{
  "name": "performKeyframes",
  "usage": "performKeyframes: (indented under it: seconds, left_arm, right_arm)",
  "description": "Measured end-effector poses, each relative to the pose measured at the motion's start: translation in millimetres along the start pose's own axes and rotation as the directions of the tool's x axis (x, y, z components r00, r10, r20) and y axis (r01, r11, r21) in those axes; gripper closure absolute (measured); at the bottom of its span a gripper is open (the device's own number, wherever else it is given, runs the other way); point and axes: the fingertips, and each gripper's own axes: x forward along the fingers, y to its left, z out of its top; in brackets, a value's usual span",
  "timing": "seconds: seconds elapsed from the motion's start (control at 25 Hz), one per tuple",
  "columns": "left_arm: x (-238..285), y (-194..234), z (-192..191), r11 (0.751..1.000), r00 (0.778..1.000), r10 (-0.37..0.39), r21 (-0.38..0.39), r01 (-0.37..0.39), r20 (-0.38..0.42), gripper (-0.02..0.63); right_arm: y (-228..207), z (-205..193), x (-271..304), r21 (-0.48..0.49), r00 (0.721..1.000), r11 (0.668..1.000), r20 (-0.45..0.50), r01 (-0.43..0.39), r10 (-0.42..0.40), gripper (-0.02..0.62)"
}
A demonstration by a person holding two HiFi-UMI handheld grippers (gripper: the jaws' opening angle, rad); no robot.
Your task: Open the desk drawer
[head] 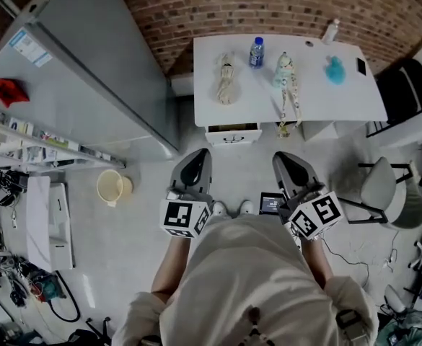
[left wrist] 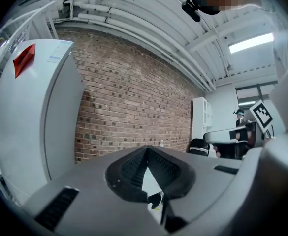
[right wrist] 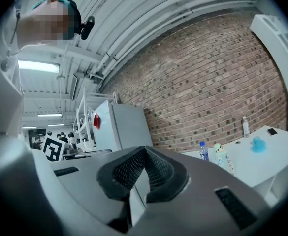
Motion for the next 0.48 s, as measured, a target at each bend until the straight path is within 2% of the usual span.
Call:
performKeyframes:
  seconds: [0.16,0.48]
  left_arm:
    - [-2,-5,13,1.0,1.0,0.002,0.015,-0.003,0.03,0.6]
    - [6,-7,-1,1.0,1.0,-0.009,-0.011,0.009,-0.006,0.6]
  right_arm:
    - [12,0,5,-0.004,1.0,1.0,-0.005,-0.025,0.025,0.569]
    - [8,-5,10,0.009,0.999,1.0,-0.03,-0.028,0.028,0.57]
